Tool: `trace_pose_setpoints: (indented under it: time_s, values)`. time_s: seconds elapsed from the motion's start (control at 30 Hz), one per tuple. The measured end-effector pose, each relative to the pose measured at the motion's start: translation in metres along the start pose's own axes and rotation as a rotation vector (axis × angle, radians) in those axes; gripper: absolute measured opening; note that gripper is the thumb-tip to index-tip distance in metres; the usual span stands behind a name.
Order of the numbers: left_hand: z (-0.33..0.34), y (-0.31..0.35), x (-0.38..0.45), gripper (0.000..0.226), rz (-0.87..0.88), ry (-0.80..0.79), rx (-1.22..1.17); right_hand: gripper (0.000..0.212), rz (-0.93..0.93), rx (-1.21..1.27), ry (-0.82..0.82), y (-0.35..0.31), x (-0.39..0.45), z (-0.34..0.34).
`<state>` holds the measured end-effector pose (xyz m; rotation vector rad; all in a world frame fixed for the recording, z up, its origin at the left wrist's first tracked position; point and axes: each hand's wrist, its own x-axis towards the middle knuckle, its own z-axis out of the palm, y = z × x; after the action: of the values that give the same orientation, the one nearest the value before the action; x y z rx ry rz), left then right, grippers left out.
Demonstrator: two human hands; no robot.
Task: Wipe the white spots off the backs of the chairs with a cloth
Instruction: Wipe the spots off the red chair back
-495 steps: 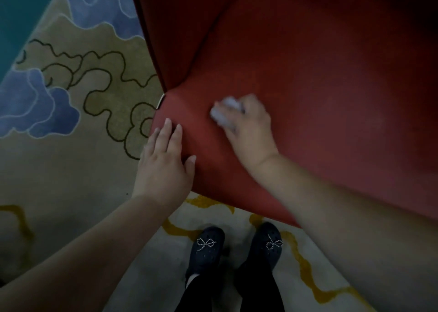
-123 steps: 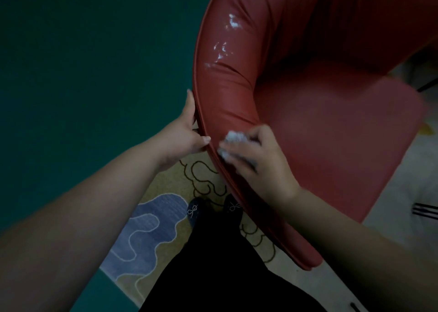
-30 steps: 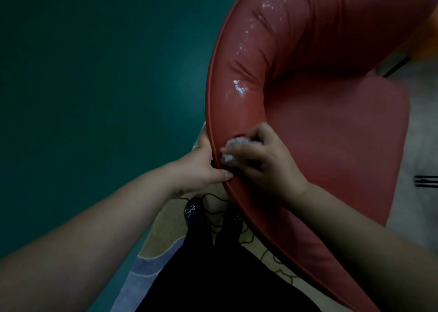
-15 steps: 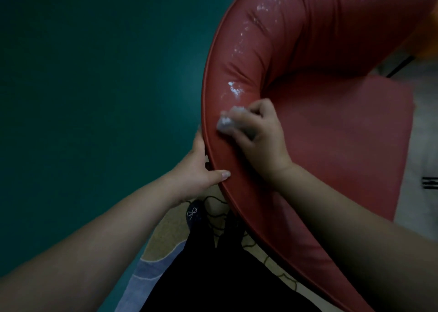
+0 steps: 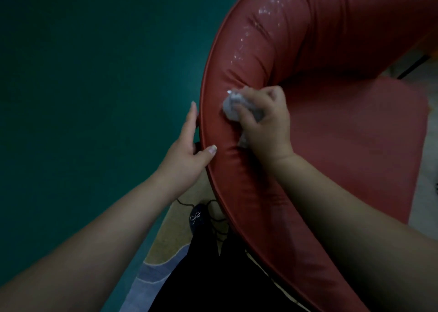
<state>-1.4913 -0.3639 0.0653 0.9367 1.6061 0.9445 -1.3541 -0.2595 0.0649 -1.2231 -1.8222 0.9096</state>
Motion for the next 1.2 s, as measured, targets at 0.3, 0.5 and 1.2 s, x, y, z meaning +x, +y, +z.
trace_pose_setpoints:
  time_s: [0.3, 0.5, 1.2]
  values:
    - [0.041, 0.030, 0.042, 0.054, 0.045, 0.519, 0.317, 0.025, 0.364, 0.407, 0.097, 0.009, 0.040, -0.007]
    - [0.043, 0.027, 0.043, 0.060, 0.028, 0.597, 0.450, 0.038, 0.344, 0.359, 0.130, 0.010, 0.052, -0.011]
    - [0.045, 0.027, 0.042, 0.059, 0.016, 0.627, 0.504, 0.028, 0.052, 0.015, 0.210, 0.012, 0.043, -0.037]
